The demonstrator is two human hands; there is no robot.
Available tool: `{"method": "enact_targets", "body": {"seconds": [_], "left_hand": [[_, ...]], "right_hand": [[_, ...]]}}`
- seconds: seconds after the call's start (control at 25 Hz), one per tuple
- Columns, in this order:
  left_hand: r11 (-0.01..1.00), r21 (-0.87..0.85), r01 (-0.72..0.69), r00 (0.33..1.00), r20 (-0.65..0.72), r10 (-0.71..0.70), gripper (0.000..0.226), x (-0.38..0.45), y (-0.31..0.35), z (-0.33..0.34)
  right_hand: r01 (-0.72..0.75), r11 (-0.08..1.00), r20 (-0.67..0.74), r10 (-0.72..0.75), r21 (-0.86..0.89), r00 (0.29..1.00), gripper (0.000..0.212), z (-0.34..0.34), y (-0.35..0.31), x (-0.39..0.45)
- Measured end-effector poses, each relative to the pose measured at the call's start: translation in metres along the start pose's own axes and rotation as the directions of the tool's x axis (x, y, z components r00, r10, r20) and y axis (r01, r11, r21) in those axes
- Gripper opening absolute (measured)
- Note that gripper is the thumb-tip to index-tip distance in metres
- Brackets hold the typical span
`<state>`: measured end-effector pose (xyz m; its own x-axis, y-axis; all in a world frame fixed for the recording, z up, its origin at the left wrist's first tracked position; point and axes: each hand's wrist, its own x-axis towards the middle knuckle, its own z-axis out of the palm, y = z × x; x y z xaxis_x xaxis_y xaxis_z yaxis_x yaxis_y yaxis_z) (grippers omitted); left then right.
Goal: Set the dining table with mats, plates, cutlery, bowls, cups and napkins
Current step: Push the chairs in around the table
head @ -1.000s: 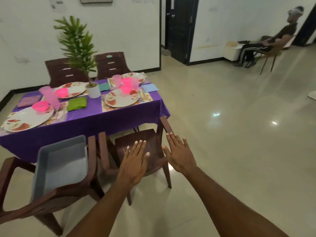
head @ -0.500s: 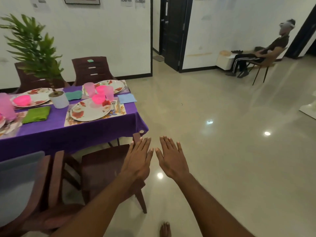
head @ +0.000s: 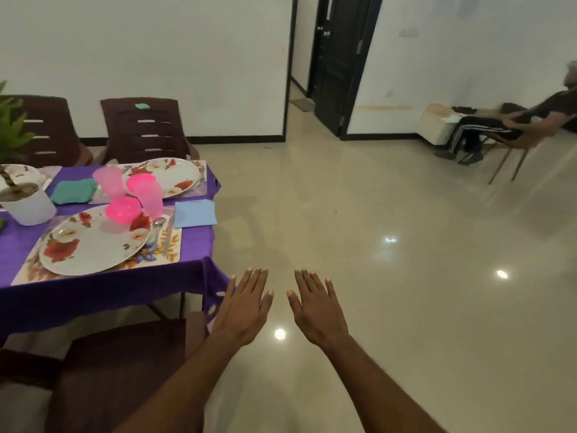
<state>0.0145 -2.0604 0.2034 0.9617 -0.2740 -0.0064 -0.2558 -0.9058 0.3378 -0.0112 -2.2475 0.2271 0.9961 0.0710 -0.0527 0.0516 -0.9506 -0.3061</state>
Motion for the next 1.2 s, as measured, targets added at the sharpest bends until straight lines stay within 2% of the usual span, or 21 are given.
{"method": "enact_targets", "body": {"seconds": [0.24,0.4,0.56,0.64,0.8,0.96,1.12,1.2], "left_hand": [[0.981,0.008,0.196,0.98,-0.034,-0.195,0.062,0.139,-0.001,0.023],[0.925,-0.022,0.38,0.922,-0.074,-0.38,0.064,0.236,0.02,0.014],[0.911,-0.007,0.411,0.904,-0.124,-0.409,0.065,0.326,0.025,0.003],[0.893,-0.012,0.45,0.879,-0.169,-0.446,0.067,0.376,0.015,0.002],[0.859,-0.049,0.51,0.845,-0.16,-0.511,0.067,0.485,-0.029,0.006],[0.841,-0.057,0.538,0.829,-0.144,-0.54,0.084,0.603,-0.087,0.002],[0.813,-0.074,0.578,0.788,-0.21,-0.579,0.078,0.72,-0.152,-0.038],[0.796,-0.076,0.601,0.762,-0.247,-0.599,0.078,0.757,-0.183,-0.065]], "right_hand": [[0.144,0.989,0.098,-0.148,0.047,0.984,0.061,0.001,0.073,0.167],[0.307,0.952,0.16,-0.305,0.011,0.939,0.065,-0.04,0.122,0.29],[0.424,0.905,0.138,-0.416,-0.03,0.899,0.063,-0.081,0.147,0.424],[0.471,0.882,0.108,-0.467,-0.013,0.878,0.062,-0.087,0.147,0.486],[0.561,0.828,0.138,-0.557,0.012,0.819,0.063,-0.074,0.131,0.601],[0.616,0.788,0.23,-0.596,-0.018,0.769,0.062,-0.061,0.119,0.73],[0.64,0.766,0.219,-0.615,-0.061,0.758,0.063,-0.074,0.086,0.878],[0.686,0.727,0.228,-0.661,-0.041,0.715,0.063,-0.08,0.057,0.933]]}}
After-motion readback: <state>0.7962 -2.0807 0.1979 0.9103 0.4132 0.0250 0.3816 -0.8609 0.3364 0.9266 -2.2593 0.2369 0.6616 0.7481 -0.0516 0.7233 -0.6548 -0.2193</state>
